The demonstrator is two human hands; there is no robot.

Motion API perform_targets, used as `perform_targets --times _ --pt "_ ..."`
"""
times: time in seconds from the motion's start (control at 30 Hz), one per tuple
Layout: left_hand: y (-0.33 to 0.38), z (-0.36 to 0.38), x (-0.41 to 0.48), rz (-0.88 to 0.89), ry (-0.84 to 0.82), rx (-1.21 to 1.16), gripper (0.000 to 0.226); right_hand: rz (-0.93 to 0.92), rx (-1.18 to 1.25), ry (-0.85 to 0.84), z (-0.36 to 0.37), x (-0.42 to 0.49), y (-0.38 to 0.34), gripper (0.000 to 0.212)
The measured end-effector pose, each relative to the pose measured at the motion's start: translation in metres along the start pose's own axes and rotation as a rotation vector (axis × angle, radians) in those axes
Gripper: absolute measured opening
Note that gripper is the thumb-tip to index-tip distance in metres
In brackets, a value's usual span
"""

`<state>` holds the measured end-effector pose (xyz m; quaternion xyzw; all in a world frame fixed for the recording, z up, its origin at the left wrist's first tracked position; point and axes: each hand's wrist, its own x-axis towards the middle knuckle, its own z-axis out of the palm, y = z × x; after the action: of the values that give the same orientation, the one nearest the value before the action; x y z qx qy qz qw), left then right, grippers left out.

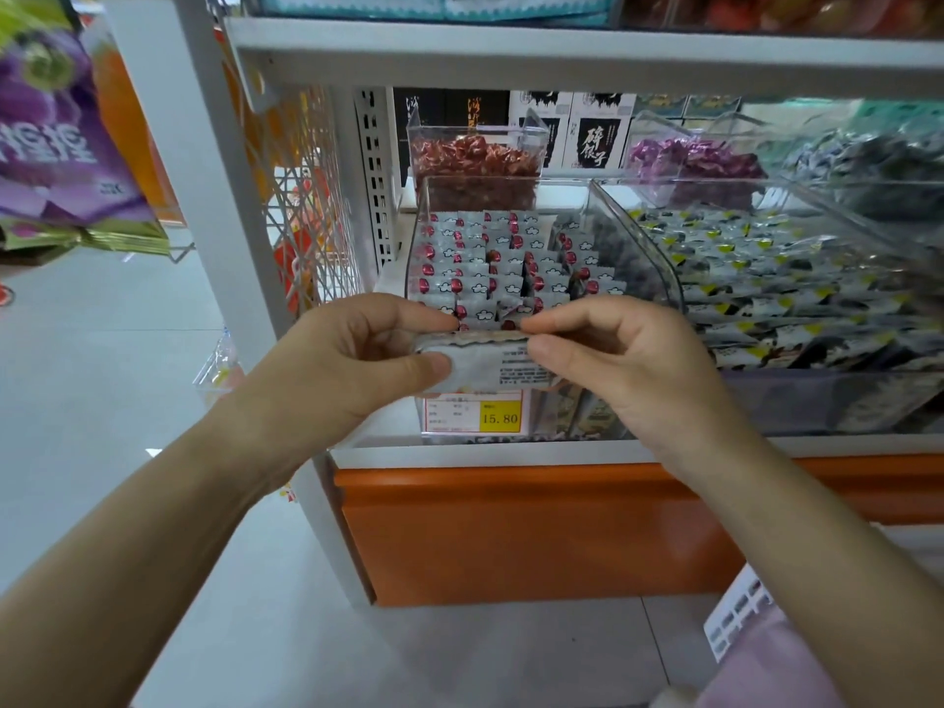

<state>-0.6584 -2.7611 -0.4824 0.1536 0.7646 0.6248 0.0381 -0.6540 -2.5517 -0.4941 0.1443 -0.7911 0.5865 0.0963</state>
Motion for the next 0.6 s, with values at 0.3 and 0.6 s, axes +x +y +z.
perform_targets --times 0.3,0.6 --pt "-0.0048 0.0076 0.0014 -0.002 0.040 0.141 0.012 -0.165 -0.211 0.129 0.0084 -0.0008 0.0022 0.011" --pt "-0.0005 0.0022 0.0028 -0.067 0.070 0.075 0.014 -0.175 -0.157 0.089 0.0103 -0.0011 0.0020 0.011"
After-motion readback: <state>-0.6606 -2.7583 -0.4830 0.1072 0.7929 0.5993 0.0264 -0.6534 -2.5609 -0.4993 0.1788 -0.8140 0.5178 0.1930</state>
